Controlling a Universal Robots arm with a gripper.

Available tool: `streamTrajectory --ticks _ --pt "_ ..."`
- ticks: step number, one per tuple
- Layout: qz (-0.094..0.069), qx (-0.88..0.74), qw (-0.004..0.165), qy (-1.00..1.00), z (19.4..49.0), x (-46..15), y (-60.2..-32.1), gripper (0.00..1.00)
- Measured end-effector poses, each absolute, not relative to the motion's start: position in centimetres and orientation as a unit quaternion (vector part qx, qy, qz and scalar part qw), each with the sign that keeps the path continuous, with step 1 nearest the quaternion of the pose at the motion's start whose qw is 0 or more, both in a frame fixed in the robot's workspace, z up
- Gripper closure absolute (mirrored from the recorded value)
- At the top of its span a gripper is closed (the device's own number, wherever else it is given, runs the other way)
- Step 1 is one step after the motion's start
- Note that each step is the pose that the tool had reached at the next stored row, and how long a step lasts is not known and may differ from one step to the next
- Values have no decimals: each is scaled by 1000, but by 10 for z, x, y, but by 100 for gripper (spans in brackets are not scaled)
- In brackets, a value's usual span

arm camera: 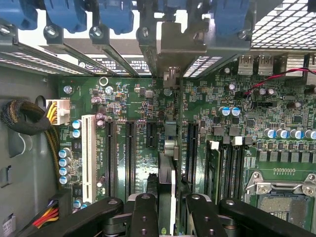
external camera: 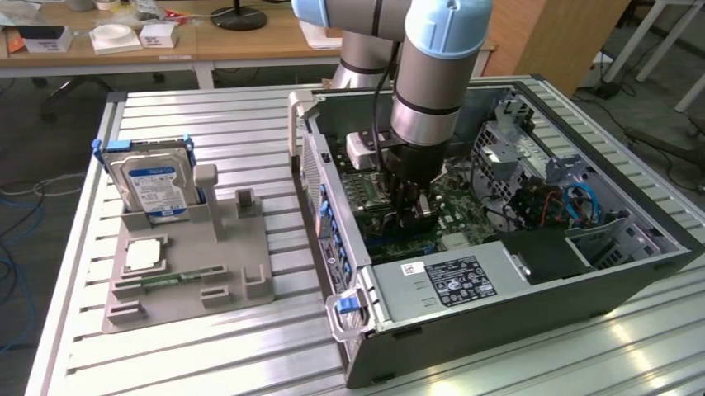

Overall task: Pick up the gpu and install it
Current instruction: 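Insert the gpu into the slot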

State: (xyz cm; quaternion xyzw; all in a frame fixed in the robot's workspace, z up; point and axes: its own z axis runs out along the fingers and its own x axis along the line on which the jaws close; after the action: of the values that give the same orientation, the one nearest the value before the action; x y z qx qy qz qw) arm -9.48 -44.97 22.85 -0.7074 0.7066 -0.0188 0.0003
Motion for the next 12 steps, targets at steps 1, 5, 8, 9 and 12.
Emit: streamTrajectory --ticks 1,5,8,9,12 --pt "-19 -707 2 707 228 -95 -450 73" --pt "-20 -707 0 707 230 -95 -450 60" --pt "-20 -707 0 706 231 -95 -450 60" --pt "-20 -707 0 707 232 -95 -450 60" --pt "-20 -707 0 707 235 -95 -450 60"
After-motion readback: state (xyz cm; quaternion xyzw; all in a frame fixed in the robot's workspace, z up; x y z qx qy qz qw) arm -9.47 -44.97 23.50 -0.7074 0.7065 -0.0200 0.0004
